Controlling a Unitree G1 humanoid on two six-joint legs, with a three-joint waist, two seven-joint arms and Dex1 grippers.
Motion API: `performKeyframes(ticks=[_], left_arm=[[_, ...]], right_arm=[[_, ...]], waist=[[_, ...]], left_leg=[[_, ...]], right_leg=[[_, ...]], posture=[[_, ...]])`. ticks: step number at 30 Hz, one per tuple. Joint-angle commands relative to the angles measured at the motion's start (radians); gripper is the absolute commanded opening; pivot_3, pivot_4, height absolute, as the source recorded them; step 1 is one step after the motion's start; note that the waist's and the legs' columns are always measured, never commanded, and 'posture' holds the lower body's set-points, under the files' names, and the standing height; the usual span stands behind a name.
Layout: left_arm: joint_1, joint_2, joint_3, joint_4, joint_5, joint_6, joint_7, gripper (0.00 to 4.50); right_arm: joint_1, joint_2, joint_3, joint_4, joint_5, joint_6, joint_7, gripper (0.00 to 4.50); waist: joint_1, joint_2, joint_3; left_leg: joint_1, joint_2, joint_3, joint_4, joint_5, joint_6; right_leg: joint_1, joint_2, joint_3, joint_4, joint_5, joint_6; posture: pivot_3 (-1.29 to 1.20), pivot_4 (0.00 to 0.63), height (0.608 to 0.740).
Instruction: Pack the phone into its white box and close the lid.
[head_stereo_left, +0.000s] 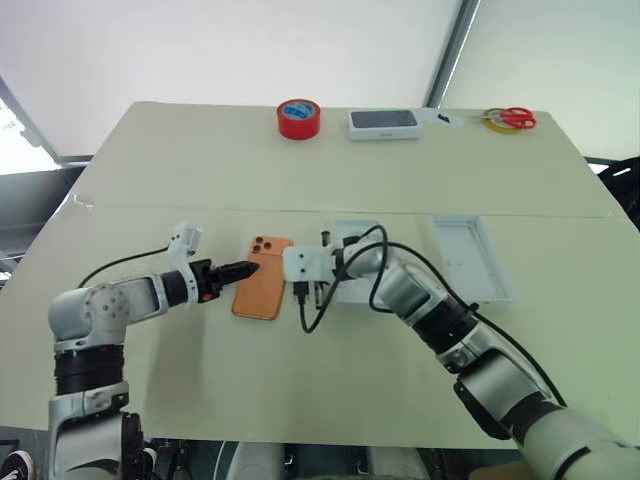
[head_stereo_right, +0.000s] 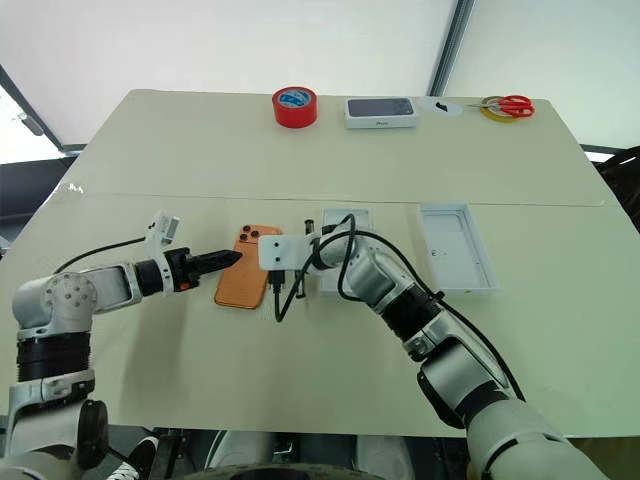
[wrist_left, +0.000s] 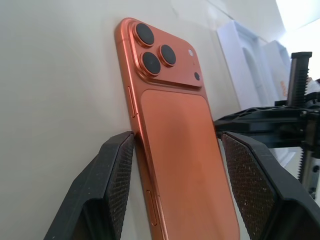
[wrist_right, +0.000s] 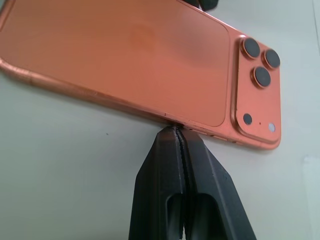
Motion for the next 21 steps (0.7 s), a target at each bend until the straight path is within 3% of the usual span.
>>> performKeyframes(ticks=[1, 5, 8, 21], left_arm=[[-0.031, -0.067, 0.01, -0.026, -0.129, 0.082, -0.035, 2.91], [-0.034, -0.071, 0.035, -0.041, -0.135, 0.098, -0.042, 2.91], [-0.01, -0.04, -0.084, -0.091, -0.04, 0.043, -0.013, 2.91], [-0.032, -0.063, -0.053, -0.091, -0.053, 0.053, 0.008, 2.91]], right_arm=[[0.006, 0.022, 0.024, 0.016, -0.015, -0.012, -0.02, 0.06], [0.01, 0.023, 0.022, 0.015, -0.023, -0.016, -0.02, 0.06], [0.009, 0.026, 0.02, 0.011, -0.021, -0.014, -0.011, 0.06], [0.018, -0.014, 0.034, -0.075, -0.021, 0.018, 0.102, 0.06]], waist=[[-0.001, 0.0, 0.0], [-0.001, 0.0, 0.0], [-0.001, 0.0, 0.0], [-0.003, 0.0, 0.0]], left_leg=[[0.0, 0.0, 0.0, 0.0, 0.0, 0.0], [0.0, 0.0, 0.0, 0.0, 0.0, 0.0], [0.0, 0.0, 0.0, 0.0, 0.0, 0.0], [0.0, 0.0, 0.0, -0.001, 0.0, 0.0]], right_leg=[[0.0, 0.0, 0.0, 0.0, 0.0, 0.0], [0.0, 0.0, 0.0, 0.0, 0.0, 0.0], [0.0, 0.0, 0.0, 0.0, 0.0, 0.0], [0.0, 0.0, 0.0, -0.001, 0.0, 0.0]], posture=[[0.0, 0.15, 0.73], [0.0, 0.15, 0.73], [0.0, 0.15, 0.73], [0.0, 0.15, 0.73]])
